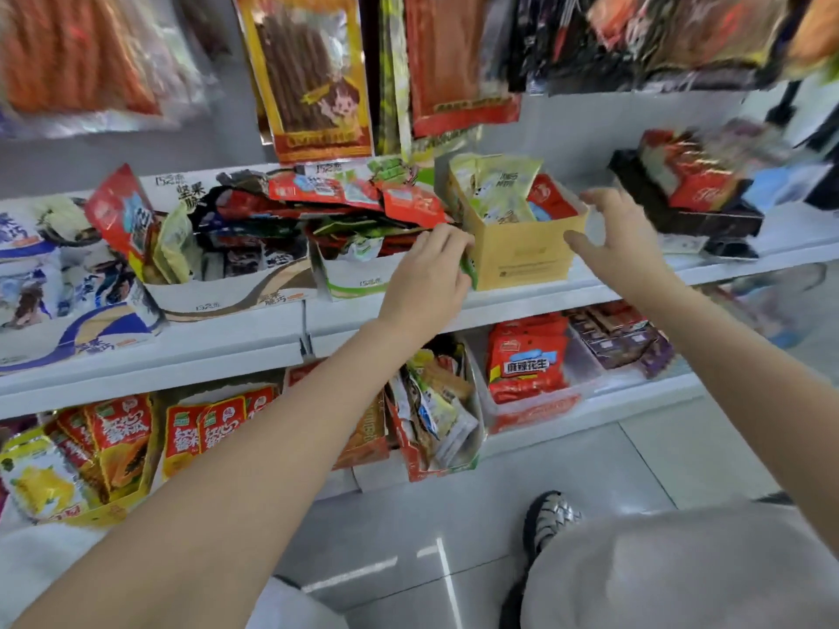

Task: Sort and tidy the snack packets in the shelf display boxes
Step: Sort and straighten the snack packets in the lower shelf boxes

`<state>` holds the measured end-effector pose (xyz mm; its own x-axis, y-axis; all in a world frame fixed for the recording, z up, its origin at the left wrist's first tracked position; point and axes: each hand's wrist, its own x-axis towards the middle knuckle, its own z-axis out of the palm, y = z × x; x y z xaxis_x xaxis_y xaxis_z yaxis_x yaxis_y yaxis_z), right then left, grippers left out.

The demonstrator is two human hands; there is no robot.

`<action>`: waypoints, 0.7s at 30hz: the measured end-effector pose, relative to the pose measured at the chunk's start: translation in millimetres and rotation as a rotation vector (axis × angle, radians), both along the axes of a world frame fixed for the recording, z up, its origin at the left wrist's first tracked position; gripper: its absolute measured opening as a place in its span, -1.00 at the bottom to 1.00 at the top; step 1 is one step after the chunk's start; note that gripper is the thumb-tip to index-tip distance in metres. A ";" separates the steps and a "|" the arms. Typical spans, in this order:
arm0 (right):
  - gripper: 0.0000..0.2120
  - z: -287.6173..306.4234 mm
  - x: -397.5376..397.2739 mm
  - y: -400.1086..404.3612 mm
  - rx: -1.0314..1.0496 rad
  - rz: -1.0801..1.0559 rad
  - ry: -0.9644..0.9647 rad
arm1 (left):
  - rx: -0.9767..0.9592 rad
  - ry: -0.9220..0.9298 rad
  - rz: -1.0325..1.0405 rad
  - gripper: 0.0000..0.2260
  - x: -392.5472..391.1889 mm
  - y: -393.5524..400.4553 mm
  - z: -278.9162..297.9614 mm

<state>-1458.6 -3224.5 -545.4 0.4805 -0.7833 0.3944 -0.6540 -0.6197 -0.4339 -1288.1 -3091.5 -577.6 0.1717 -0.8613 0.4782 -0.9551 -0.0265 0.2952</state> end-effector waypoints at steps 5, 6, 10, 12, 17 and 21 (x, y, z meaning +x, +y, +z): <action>-0.56 27.1 32.5 -60.1 0.047 -0.037 0.147 | 0.083 -0.024 -0.030 -0.66 -0.7 -42.2 21.0; -0.54 31.1 40.7 -69.2 0.071 -0.023 0.273 | 0.103 -0.028 -0.034 -0.65 1.0 -48.1 23.9; -0.25 43.6 66.1 -96.6 0.135 0.060 0.740 | 0.140 -0.059 -0.050 -0.67 13.1 -67.3 31.9; -0.16 38.9 72.9 -108.0 0.176 0.027 0.777 | 0.132 -0.061 -0.070 -0.69 17.2 -70.0 32.7; -0.34 25.9 71.0 -113.9 0.132 -0.062 0.723 | 0.136 -0.052 -0.096 -0.72 22.4 -68.2 30.2; -0.72 33.7 54.8 -108.9 0.017 -0.100 0.273 | 0.123 -0.017 -0.112 -0.73 23.4 -66.1 28.3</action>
